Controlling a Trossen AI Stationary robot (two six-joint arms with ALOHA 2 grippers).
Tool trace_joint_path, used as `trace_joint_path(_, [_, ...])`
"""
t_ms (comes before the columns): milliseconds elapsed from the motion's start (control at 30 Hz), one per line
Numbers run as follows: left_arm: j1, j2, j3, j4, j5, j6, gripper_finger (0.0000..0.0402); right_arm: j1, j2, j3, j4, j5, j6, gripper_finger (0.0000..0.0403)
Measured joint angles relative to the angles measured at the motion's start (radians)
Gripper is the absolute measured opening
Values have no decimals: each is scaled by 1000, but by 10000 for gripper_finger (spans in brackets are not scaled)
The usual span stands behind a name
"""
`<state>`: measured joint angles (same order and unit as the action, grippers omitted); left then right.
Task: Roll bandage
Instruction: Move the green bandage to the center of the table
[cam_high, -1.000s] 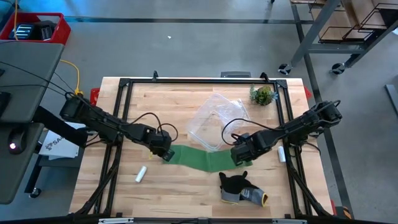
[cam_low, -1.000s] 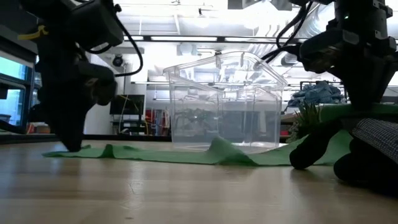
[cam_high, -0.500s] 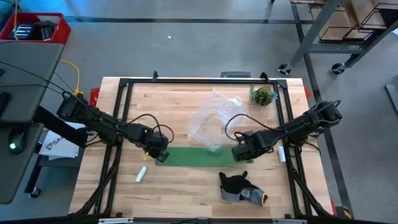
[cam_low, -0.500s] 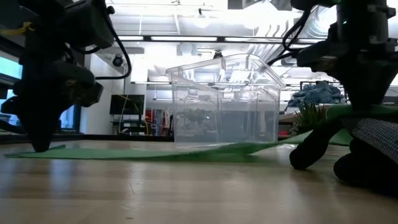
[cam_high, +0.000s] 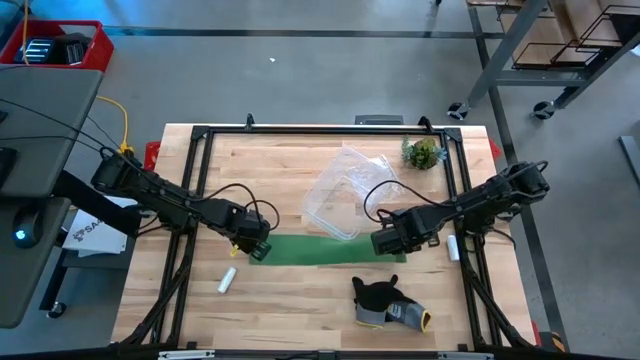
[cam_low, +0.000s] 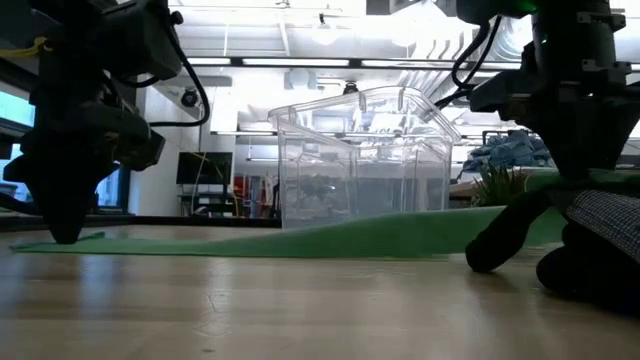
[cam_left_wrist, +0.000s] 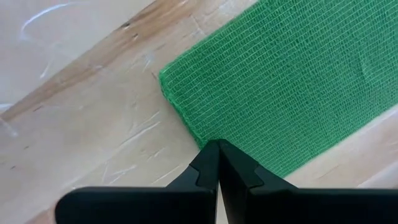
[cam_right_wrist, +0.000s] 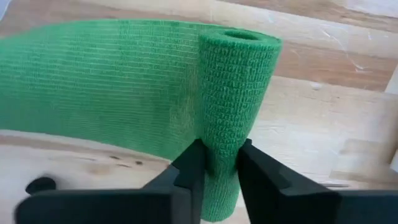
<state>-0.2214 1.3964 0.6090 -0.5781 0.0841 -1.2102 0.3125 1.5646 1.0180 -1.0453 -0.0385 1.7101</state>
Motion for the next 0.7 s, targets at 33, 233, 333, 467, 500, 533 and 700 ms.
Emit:
trace_joint_path(33, [0, 0, 0, 0, 0, 1, 1, 0, 0, 0, 1, -4, -5, 89])
trace_joint_path(233, [0, 0, 0, 7, -16, 2, 1, -5, 0, 0, 0, -34, -15, 136])
trace_joint_path(333, [1, 0, 0, 15, -19, 2, 1, -5, 0, 0, 0, -54, -43, 158])
trace_joint_path(467, [1, 0, 0, 30, -25, 0, 1, -7, 0, 0, -1, -64, -54, 177])
trace_joint_path(500, [1, 0, 0, 31, -26, -1, 1, -9, 0, 0, -3, -62, -65, 179])
trace_joint_path(533, [1, 0, 0, 32, -26, -1, 1, -11, 0, 0, -4, -58, -74, 180])
trace_joint_path(700, [1, 0, 0, 16, -26, -18, 1, -14, -44, 13, -19, -22, -89, 181])
